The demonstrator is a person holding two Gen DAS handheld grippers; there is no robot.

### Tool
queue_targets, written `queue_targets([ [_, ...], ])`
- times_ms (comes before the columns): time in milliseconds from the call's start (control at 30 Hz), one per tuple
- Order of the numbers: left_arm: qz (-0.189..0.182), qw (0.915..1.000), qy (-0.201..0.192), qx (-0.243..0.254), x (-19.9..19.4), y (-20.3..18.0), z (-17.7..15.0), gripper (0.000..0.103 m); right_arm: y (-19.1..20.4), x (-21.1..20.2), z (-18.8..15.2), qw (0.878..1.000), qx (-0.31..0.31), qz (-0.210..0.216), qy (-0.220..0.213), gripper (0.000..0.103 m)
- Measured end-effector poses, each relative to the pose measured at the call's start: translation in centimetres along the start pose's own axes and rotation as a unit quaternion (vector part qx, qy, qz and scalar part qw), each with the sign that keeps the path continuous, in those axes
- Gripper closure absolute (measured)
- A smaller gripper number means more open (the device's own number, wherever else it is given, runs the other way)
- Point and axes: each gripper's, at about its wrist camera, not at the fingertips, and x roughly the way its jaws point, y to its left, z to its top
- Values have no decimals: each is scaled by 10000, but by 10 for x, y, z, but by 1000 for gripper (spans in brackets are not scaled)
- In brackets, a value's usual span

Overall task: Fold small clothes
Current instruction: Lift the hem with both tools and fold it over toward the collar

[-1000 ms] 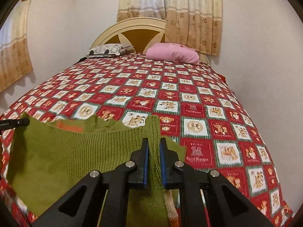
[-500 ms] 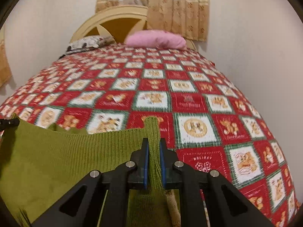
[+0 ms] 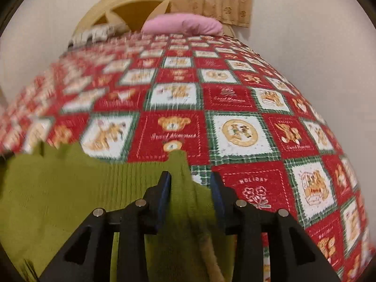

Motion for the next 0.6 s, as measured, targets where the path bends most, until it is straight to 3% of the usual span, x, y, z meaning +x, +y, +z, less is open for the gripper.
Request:
queue_targets([
  [67, 125, 9992, -254, 285, -24, -1, -6, 72, -18, -42, -5, 9976, 338, -138, -587, 67],
  [100, 288, 9977, -365, 491, -37, -3, -12, 66, -20, -56, -8, 9973, 298, -142, -660, 67],
  [167, 383, 9942, -521, 856, -63, -7, -30, 63, -16, -83, -21, 9983, -15, 8, -583, 67],
  [333, 73, 9919, -495, 1169, -94, -26, -77, 59, 9, -122, -67, 9971, -423, 498, -379, 67],
  [600, 232, 9824, -442, 1798, -98, -80, -140, 54, 30, -112, -117, 9966, -680, 458, 86, 67],
])
